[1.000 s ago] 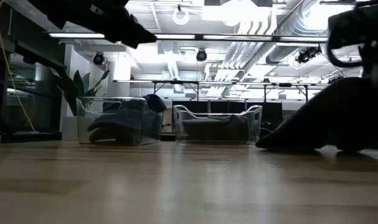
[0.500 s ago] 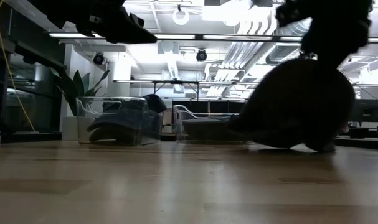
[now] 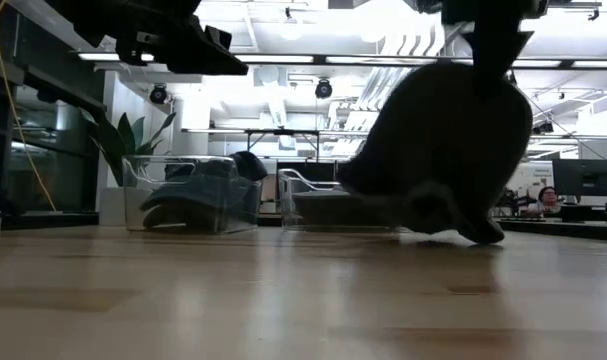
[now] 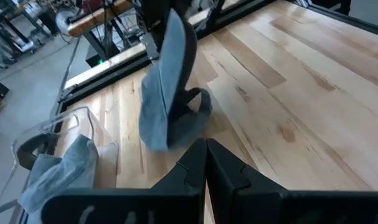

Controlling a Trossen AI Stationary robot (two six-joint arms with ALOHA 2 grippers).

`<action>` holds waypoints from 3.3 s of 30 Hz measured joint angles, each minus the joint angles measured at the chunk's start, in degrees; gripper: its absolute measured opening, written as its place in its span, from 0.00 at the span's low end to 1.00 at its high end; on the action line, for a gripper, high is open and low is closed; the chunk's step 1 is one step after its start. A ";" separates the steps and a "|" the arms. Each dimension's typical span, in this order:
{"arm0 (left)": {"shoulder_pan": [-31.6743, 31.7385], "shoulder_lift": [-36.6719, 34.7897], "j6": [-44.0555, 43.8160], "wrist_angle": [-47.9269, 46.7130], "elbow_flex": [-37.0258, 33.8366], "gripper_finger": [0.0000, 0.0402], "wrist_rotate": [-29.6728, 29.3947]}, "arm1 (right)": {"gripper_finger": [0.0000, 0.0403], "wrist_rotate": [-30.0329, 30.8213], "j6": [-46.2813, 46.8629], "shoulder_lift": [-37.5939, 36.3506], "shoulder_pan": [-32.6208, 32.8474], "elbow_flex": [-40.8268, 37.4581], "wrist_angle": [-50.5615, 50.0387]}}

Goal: Pick & Place hat
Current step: Put the gray cap into the right transparent bin

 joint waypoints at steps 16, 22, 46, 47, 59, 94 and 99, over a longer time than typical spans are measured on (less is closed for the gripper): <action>-0.02 0.00 -2.88 -1.74 0.00 0.00 1.60 | 0.01 -6.12 -5.13 -16.07 -7.24 -4.67 -0.10; -0.02 0.00 -3.66 -2.75 0.00 0.00 1.61 | 0.01 -10.37 -6.74 -18.70 -10.94 -10.71 -0.08; -0.02 3.91 -6.28 -2.75 -0.02 0.00 1.62 | 0.01 -4.67 -9.36 -19.06 -7.45 -5.71 -0.02; -0.01 4.41 -6.28 -2.70 -0.04 0.00 1.62 | 0.01 -3.39 -8.99 -19.06 -6.21 -4.60 -0.06; -0.02 5.68 -7.01 -1.20 -0.04 0.00 1.60 | 0.01 24.51 -11.85 -19.04 8.60 3.84 -0.06; 23.06 5.62 -37.30 15.53 0.00 0.00 22.58 | 0.01 61.15 -57.01 -18.45 17.82 -16.99 32.02; 23.65 5.62 -41.92 18.78 0.00 0.00 26.64 | 0.01 61.33 -63.27 -18.45 12.87 -17.47 34.44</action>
